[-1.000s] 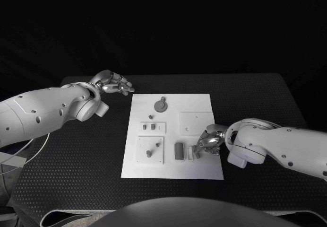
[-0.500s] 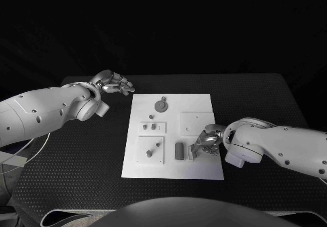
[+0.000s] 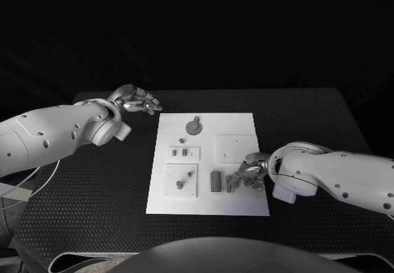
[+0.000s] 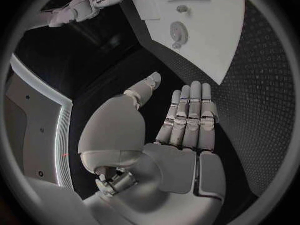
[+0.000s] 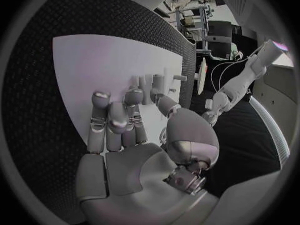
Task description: Assemble the parts on the task board
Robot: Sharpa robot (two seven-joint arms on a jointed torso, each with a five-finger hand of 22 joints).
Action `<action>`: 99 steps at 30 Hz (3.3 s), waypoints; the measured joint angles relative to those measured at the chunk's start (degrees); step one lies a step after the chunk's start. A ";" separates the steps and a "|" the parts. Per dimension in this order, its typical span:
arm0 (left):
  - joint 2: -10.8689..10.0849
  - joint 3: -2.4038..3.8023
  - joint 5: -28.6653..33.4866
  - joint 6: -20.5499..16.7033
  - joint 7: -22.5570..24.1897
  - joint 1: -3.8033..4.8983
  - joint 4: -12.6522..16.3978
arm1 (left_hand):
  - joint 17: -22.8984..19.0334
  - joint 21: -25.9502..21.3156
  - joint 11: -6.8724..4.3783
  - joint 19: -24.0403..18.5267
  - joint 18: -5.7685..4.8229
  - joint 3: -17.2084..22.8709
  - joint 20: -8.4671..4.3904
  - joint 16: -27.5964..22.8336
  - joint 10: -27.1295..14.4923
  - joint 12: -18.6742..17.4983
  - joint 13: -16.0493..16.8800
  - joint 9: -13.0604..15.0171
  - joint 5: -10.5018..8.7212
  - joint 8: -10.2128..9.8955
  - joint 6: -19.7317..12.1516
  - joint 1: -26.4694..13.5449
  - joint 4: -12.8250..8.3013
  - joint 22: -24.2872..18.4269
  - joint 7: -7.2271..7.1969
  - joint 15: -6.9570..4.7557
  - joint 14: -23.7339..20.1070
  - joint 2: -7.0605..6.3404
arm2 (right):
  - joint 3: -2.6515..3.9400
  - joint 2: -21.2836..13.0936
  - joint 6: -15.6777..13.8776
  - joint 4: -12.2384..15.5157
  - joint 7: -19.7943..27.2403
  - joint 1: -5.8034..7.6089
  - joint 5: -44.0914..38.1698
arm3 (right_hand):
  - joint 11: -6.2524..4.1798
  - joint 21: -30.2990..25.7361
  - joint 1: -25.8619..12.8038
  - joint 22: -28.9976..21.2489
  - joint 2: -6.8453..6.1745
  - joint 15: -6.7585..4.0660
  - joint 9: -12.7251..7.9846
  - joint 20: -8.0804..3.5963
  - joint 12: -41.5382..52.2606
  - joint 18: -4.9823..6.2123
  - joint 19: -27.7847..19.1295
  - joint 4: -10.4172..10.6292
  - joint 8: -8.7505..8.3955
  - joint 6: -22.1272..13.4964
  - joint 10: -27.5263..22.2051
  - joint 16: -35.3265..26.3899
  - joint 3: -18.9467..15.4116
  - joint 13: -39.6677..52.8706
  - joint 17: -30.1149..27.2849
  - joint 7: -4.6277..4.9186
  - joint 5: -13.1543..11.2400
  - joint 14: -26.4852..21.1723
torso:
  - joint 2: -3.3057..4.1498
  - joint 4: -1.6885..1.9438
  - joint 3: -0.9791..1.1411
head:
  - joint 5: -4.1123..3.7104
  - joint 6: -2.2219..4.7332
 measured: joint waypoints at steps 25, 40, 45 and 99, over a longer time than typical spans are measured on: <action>0.04 0.00 -0.07 0.29 -0.14 0.01 -0.02 | 0.06 0.00 0.00 0.00 0.00 0.00 0.00 0.00 0.00 0.00 0.00 0.01 0.00 0.00 0.00 0.00 0.00 0.01 0.00 0.00 0.00 0.00 | -0.01 0.01 0.53 0.01 0.61 -0.09 -3.40 | 0.00 0.00 -0.11 0.00 -0.11 0.12 -0.12 -0.07 0.00 0.03 0.09 -1.76 0.00 0.85 -0.01 -0.21 1.43 -0.03 -0.13 0.29 -0.01 -0.11 | 0.00 0.02 0.00 | 0.13 0.00; -0.08 0.00 -0.08 0.41 -0.17 0.01 -0.02 | 0.12 0.00 0.00 0.00 0.00 0.00 0.00 0.00 0.00 0.00 0.00 0.01 0.00 0.20 0.00 0.00 0.00 -0.04 0.00 0.00 0.00 0.00 | 0.01 -3.98 -2.51 2.27 5.64 -0.10 -14.15 | 0.00 -0.23 2.63 0.00 -5.59 0.25 -0.29 -0.68 0.00 0.03 0.90 -1.93 -0.65 -0.20 -0.01 -0.44 3.67 -0.18 -0.46 0.90 -0.01 -0.06 | -0.01 0.01 0.03 | 0.19 0.00; -0.10 -0.01 -0.08 0.44 -0.18 0.01 -0.02 | 0.17 0.00 0.00 0.00 0.00 0.00 0.00 0.00 0.00 0.00 0.00 0.02 0.00 0.20 0.00 0.00 0.00 -0.05 0.00 0.00 0.00 0.00 | 0.01 -4.71 -5.62 2.26 10.74 -0.10 -20.19 | 0.47 -0.56 7.08 0.00 -6.26 0.37 -0.29 -0.76 0.00 0.03 0.82 -3.20 -1.02 -1.22 -0.48 -0.88 4.75 -0.18 -0.58 1.31 -0.01 -0.16 | -0.01 0.00 0.03 | 0.19 0.00; -0.26 -0.04 -0.12 0.62 -0.18 0.01 -0.08 | 0.43 0.00 0.00 0.00 -0.01 0.01 0.00 -0.22 0.00 0.00 0.00 -0.02 0.00 0.17 0.00 -0.24 0.32 -0.14 0.00 0.00 0.00 0.23 | -0.05 -2.13 -10.13 -1.49 29.16 -3.54 -35.92 | 2.06 -1.11 15.06 0.00 4.99 1.84 -2.24 0.23 0.89 -0.06 -1.68 -3.63 -3.02 -5.26 -3.31 -1.54 2.68 0.81 -0.10 2.72 -0.01 -2.07 | 0.02 0.03 0.01 | 0.03 0.00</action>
